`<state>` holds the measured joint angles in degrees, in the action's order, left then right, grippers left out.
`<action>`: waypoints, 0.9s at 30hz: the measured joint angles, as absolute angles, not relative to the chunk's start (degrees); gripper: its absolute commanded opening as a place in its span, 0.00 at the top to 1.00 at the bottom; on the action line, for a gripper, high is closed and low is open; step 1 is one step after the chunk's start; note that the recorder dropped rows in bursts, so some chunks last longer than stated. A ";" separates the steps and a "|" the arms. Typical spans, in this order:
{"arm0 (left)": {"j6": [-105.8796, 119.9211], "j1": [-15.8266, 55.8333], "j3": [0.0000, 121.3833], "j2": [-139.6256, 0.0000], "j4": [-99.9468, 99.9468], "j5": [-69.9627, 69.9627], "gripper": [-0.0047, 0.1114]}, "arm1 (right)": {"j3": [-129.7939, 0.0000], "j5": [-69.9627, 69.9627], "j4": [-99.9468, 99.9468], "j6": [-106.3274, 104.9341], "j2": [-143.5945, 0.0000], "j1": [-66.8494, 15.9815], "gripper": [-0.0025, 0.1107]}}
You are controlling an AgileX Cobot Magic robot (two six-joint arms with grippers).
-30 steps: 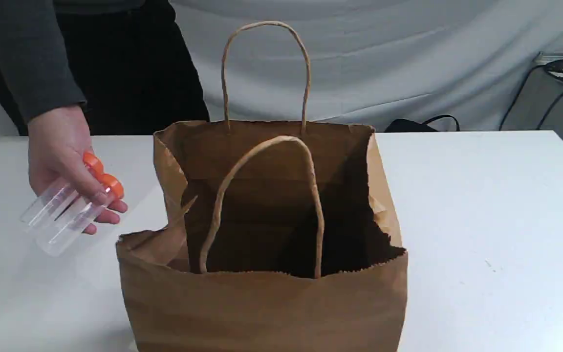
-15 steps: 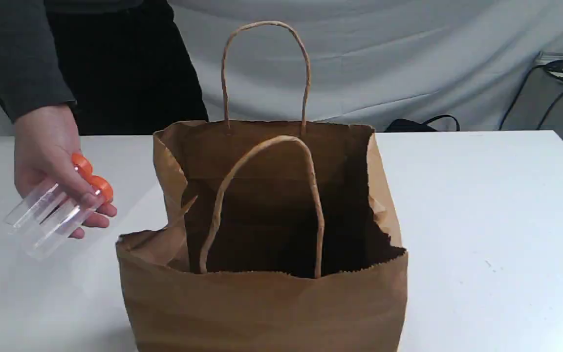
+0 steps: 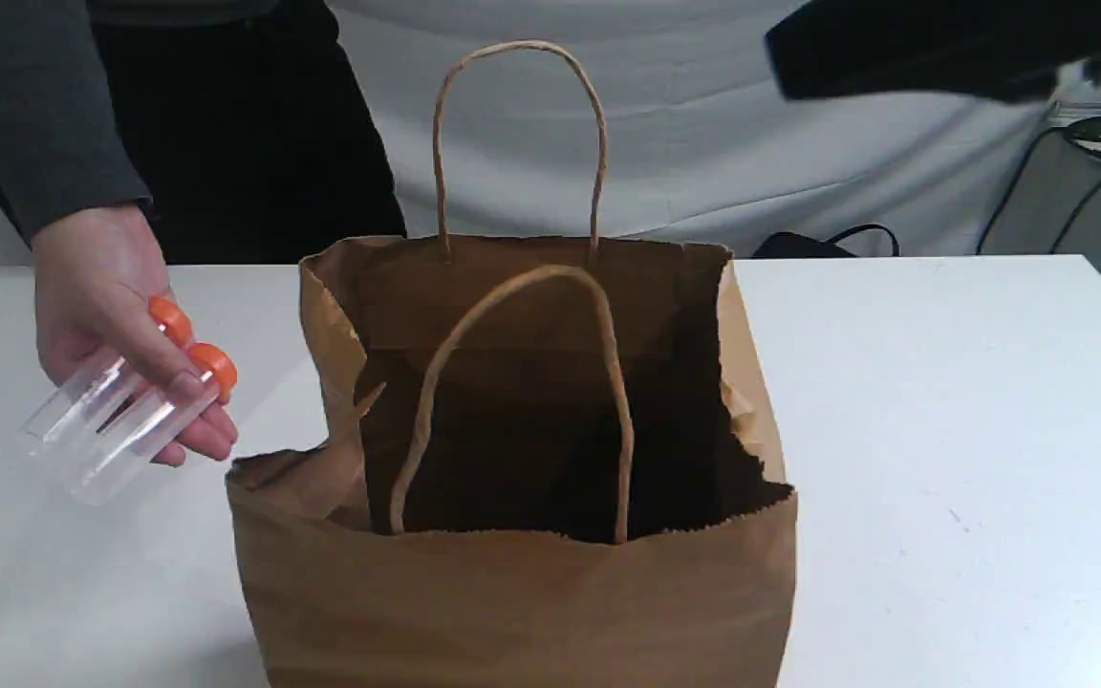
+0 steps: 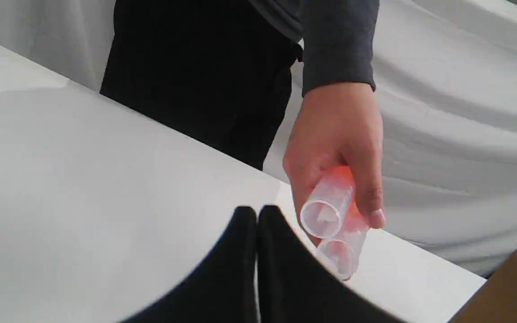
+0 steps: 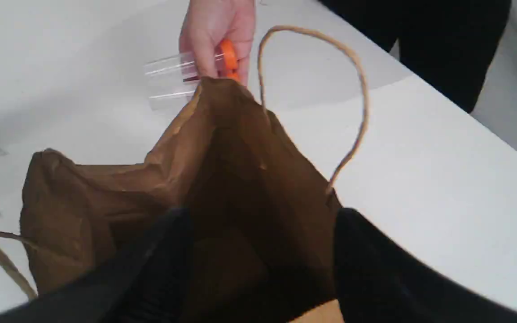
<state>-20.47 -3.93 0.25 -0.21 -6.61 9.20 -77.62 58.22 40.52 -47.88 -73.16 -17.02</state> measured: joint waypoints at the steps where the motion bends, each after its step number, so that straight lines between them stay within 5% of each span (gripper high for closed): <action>1: -20.47 -3.93 0.24 -0.21 -6.61 9.20 0.96 | -77.62 58.22 39.79 -48.03 -73.81 -18.22 0.52; 12: -20.47 -3.93 0.24 -0.21 -6.61 9.20 0.96 | -77.62 61.45 32.17 -50.49 -77.05 -27.00 0.52; 27: -20.47 -3.93 0.24 -0.21 -6.61 9.20 0.96 | -77.76 66.06 27.12 -47.91 -72.72 -27.28 0.52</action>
